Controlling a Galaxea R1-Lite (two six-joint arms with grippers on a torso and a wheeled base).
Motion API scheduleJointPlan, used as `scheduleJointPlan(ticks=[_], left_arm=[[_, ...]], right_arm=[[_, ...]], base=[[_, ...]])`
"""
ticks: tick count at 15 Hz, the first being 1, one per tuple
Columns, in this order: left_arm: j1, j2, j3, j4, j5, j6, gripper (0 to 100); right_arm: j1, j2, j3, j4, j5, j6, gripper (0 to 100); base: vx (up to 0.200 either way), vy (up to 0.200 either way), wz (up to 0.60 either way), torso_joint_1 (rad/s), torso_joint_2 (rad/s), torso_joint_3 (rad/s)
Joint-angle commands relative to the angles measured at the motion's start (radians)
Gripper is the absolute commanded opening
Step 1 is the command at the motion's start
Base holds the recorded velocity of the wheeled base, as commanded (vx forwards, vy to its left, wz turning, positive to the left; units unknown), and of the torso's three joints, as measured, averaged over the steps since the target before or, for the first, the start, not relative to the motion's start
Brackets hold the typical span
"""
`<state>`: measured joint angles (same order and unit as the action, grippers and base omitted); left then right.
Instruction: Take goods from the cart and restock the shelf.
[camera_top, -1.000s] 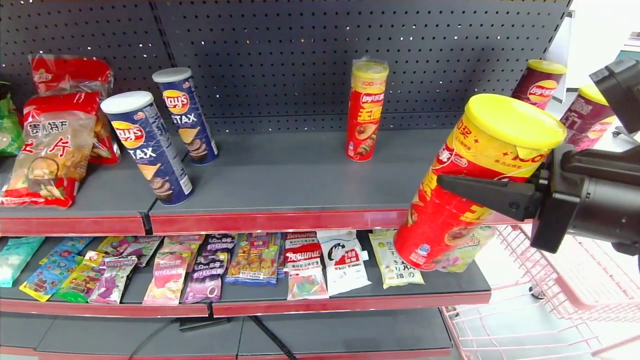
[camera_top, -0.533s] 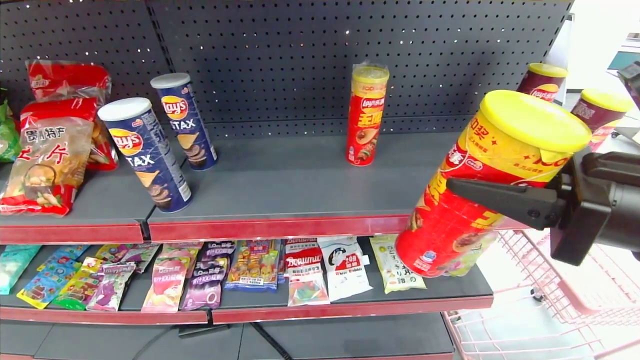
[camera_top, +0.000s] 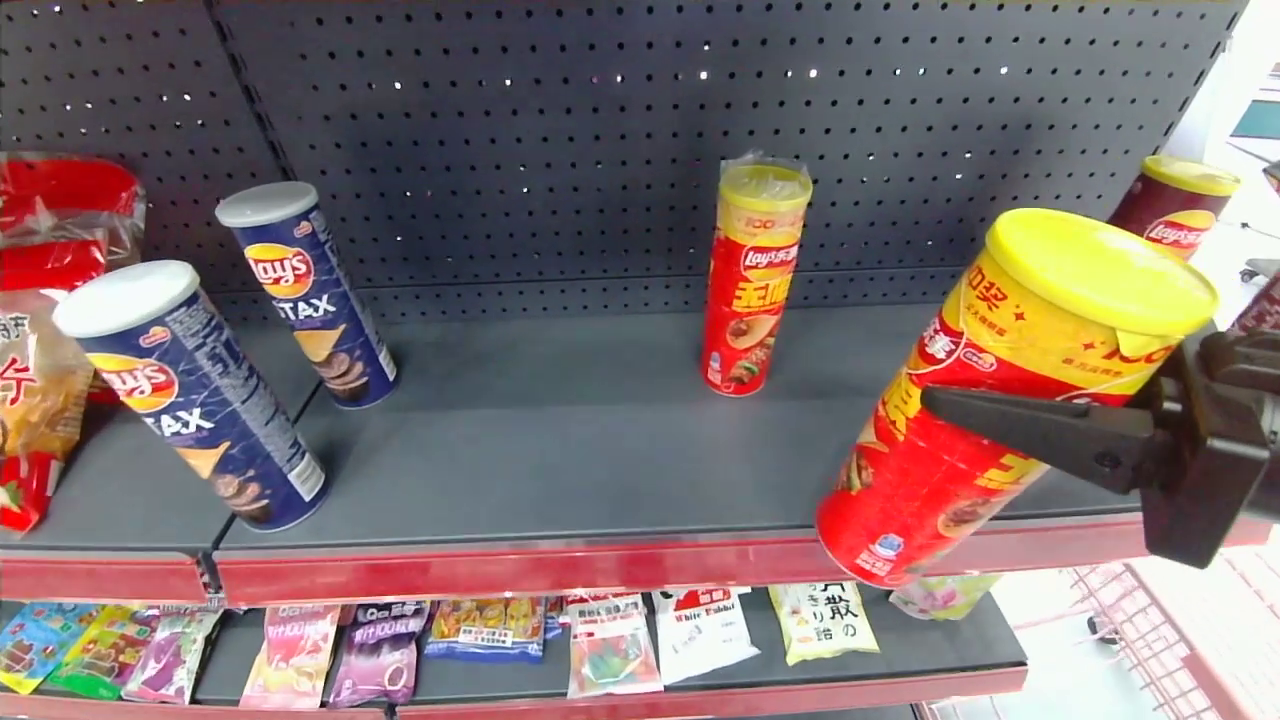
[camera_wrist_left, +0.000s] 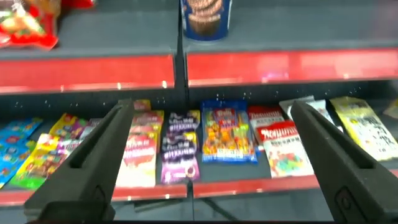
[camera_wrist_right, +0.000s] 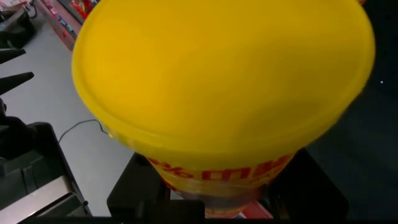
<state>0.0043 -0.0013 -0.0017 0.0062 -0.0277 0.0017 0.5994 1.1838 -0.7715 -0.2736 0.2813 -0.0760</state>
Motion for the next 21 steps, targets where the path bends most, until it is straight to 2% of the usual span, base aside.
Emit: scheduleJointPlan(ticks=[1, 7, 10, 12, 16, 17, 18, 19, 20, 21], left_arm=[[0.000, 0.001, 0.000, 0.000, 0.000, 0.000, 100], [0.000, 0.001, 0.000, 0.000, 0.000, -0.005, 100], [-0.013, 0.032, 0.000, 0.000, -0.003, 0.000, 100], [-0.013, 0.026, 0.000, 0.000, -0.054, 0.023, 100], [-0.012, 0.024, 0.000, -0.003, -0.060, 0.029, 100], [-0.017, 0.052, -0.072, -0.026, -0.072, 0.015, 100], [-0.035, 0.271, -0.290, -0.028, -0.081, -0.008, 100], [-0.052, 0.406, -0.423, -0.026, -0.113, -0.039, 100], [-0.093, 0.486, -0.489, -0.026, -0.202, -0.039, 100], [-0.133, 0.564, -0.514, -0.034, -0.314, -0.031, 100]], right_arm=[[-0.001, -0.035, 0.000, 0.011, -0.002, -0.001, 0], [-0.001, -0.075, 0.006, 0.027, -0.005, -0.001, 0], [0.000, -0.136, 0.008, 0.093, -0.005, -0.005, 0], [-0.001, -0.142, 0.017, 0.093, -0.005, -0.004, 0], [-0.001, -0.135, 0.043, 0.093, -0.036, -0.004, 0], [-0.001, -0.132, 0.044, 0.093, -0.057, -0.004, 0], [-0.001, -0.128, 0.038, 0.093, -0.076, -0.004, 0], [-0.001, -0.116, 0.031, 0.093, -0.082, -0.004, 0], [-0.001, -0.112, 0.026, 0.093, -0.085, -0.004, 0], [-0.001, -0.109, 0.023, 0.091, -0.085, -0.002, 0]], base=[[0.200, 0.000, 0.00, 0.002, 0.01, -0.002], [0.000, 0.000, 0.00, 0.000, 0.00, 0.000], [0.000, 0.000, 0.00, 0.000, 0.00, 0.000], [0.000, 0.000, 0.00, 0.000, 0.00, 0.000], [0.000, 0.000, 0.00, 0.000, 0.00, 0.000], [0.000, 0.000, 0.00, 0.000, 0.00, 0.000], [0.000, 0.000, 0.00, 0.000, 0.00, 0.000], [0.000, 0.000, 0.00, 0.000, 0.00, 0.000], [0.000, 0.000, 0.00, 0.000, 0.00, 0.000], [0.000, 0.000, 0.00, 0.000, 0.00, 0.000]])
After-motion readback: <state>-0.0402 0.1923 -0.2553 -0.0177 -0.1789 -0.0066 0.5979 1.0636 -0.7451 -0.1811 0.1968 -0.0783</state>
